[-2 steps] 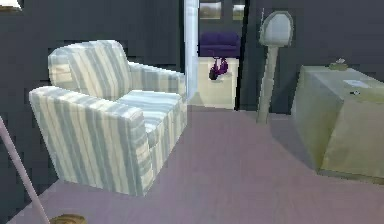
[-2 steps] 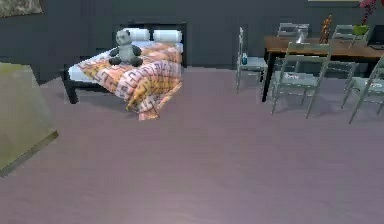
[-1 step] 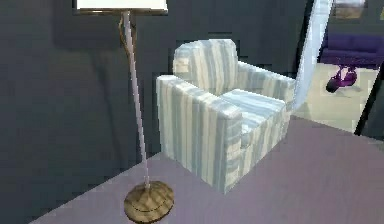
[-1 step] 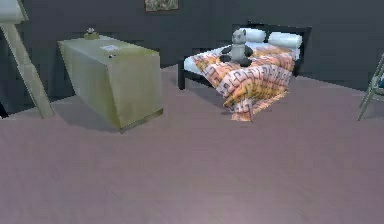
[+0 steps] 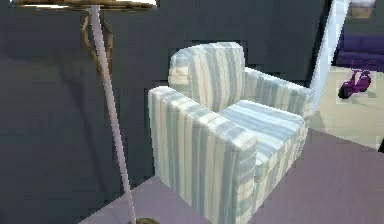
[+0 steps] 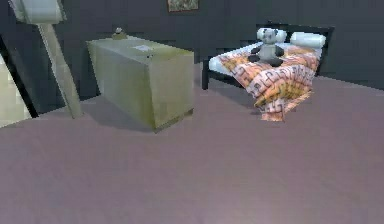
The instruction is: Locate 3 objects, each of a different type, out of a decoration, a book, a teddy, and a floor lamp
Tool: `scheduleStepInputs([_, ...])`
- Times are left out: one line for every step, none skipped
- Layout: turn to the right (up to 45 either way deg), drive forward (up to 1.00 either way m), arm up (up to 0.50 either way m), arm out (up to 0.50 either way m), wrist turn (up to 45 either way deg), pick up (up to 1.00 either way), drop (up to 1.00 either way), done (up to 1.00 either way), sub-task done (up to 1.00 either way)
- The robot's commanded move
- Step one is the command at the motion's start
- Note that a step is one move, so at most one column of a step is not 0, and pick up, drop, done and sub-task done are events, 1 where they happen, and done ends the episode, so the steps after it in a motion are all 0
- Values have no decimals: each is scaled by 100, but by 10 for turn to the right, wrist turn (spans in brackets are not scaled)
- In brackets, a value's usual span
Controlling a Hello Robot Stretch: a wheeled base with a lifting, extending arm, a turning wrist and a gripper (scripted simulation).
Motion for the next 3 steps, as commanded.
scheduleStepInputs([-210,0,0,0,0,0,0,0,0])
scheduleStepInputs([0,0,0,0,0,0,0,0,100])
scheduleStepInputs([450,0,0,0,0,0,0,0,0])
